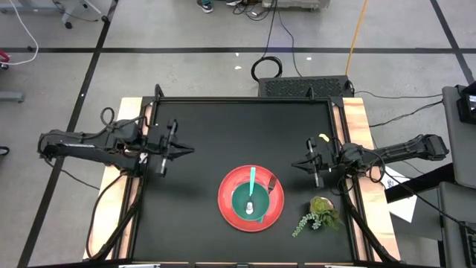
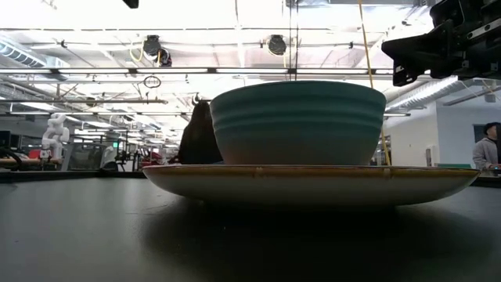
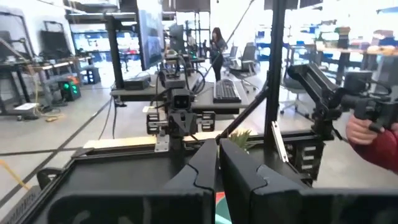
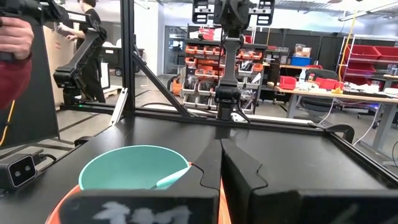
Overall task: Set table place
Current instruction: Return to Home Position
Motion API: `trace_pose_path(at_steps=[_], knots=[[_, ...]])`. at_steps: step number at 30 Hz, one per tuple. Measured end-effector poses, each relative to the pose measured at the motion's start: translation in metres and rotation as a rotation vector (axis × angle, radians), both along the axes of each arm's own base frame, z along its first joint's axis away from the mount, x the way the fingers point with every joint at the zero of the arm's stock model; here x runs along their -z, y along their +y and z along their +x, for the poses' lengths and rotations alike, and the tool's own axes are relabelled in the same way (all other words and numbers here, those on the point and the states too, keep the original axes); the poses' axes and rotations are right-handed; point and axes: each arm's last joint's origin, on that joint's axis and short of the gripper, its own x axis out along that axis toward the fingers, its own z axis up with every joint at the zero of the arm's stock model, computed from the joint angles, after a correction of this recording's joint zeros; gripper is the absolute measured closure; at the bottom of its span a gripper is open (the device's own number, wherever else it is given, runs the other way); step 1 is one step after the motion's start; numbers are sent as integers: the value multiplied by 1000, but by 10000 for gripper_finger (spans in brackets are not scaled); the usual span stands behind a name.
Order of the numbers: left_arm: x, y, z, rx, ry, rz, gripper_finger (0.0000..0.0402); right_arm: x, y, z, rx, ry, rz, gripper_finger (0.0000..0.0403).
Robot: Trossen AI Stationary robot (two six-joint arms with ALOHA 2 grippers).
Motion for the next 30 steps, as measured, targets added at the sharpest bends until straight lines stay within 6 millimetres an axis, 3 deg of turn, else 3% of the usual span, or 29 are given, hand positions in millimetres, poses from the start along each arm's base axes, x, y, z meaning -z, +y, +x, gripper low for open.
trace_pose_path(at_steps=[17, 23, 30], knots=[[11, 0, -5, -15, 51, 14, 378, 0, 0, 0, 0, -1, 0, 403], [38, 1, -11, -53, 80, 38, 378, 0, 0, 0, 0, 0, 0, 403], [73, 1, -28, -48, -1, -17, 378, 0, 0, 0, 0, 0, 0, 403]])
